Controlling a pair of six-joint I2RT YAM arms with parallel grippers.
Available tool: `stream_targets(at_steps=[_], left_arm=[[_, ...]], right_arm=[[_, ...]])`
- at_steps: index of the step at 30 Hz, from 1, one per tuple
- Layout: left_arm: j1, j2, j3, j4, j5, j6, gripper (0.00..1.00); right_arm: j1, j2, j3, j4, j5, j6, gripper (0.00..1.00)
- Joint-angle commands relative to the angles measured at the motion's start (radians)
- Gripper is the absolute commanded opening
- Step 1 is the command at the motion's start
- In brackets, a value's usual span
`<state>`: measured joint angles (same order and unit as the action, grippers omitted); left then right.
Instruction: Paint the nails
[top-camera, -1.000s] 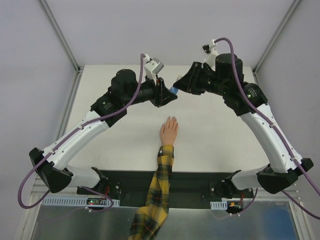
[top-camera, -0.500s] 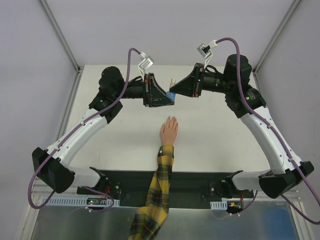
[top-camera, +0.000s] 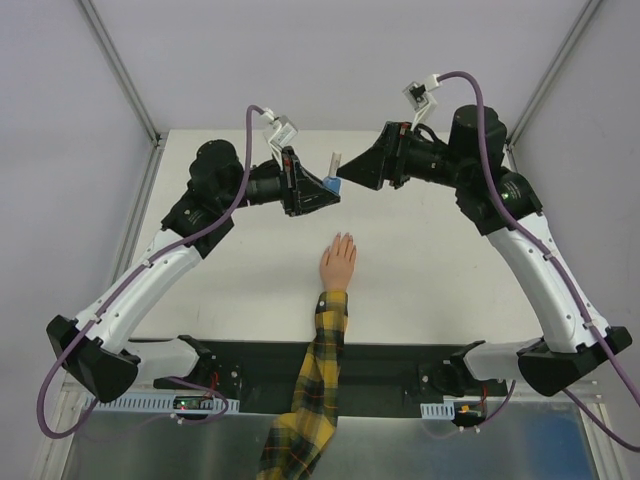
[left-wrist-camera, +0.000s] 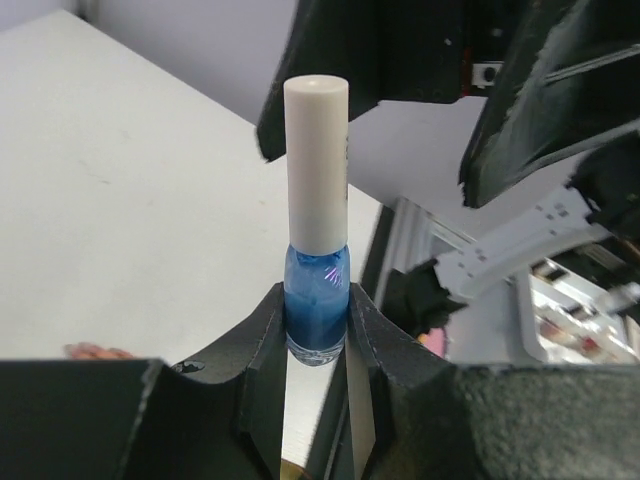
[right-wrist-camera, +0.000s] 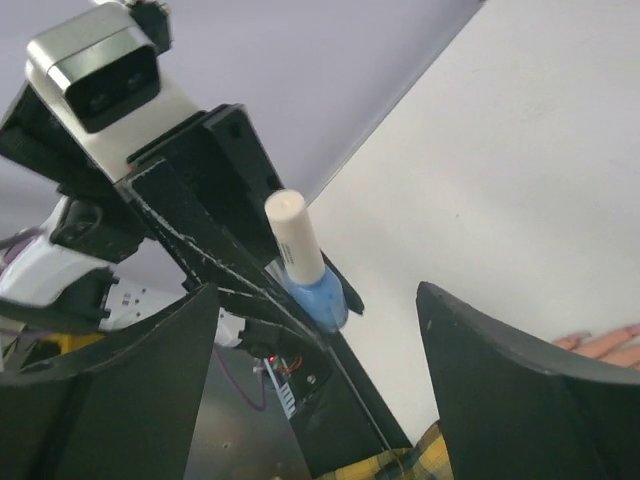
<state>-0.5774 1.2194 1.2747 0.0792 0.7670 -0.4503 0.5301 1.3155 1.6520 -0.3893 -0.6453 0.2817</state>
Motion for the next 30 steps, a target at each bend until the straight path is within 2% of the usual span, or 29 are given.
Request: stream_targets(at_steps=[1, 2, 8, 13, 17, 19, 25, 30], left_arm=[[-0.013, -0.061, 0.018, -0.059, -0.28, 0.125, 0.0], [-0.018, -0.064, 0.02, -0.07, -0.317, 0.146, 0.0], [-0.105, -0.075, 0.034, -0.131, -0.552, 0.246, 0.0], [-0.127, -0.046, 0.057, -0.147, -0.565, 0.249, 0.0], [-0.139, -0.023, 0.077, -0.147, -0.546, 0.248, 0.0], [-0.142, -0.011, 0.086, -0.145, -0.537, 0.248, 0.0], [-0.15, 0.012, 0.098, -0.145, -0.523, 0.242, 0.0], [-0.156, 0.037, 0.115, -0.147, -0.5, 0.237, 0.0]], right_arm=[[0.019, -0.018, 0.1, -0.143, 0.264, 0.014, 0.88], [0.027, -0.012, 0.126, -0.176, 0.307, 0.011, 0.95], [0.076, 0.068, 0.276, -0.364, 0.492, 0.014, 0.96], [0.097, 0.091, 0.279, -0.338, 0.501, 0.033, 0.96], [0.11, 0.087, 0.249, -0.296, 0.498, 0.028, 0.9], [0.111, 0.087, 0.243, -0.29, 0.503, 0.03, 0.82], [0.122, 0.108, 0.235, -0.264, 0.477, 0.034, 0.69], [0.14, 0.133, 0.244, -0.253, 0.475, 0.011, 0.63]])
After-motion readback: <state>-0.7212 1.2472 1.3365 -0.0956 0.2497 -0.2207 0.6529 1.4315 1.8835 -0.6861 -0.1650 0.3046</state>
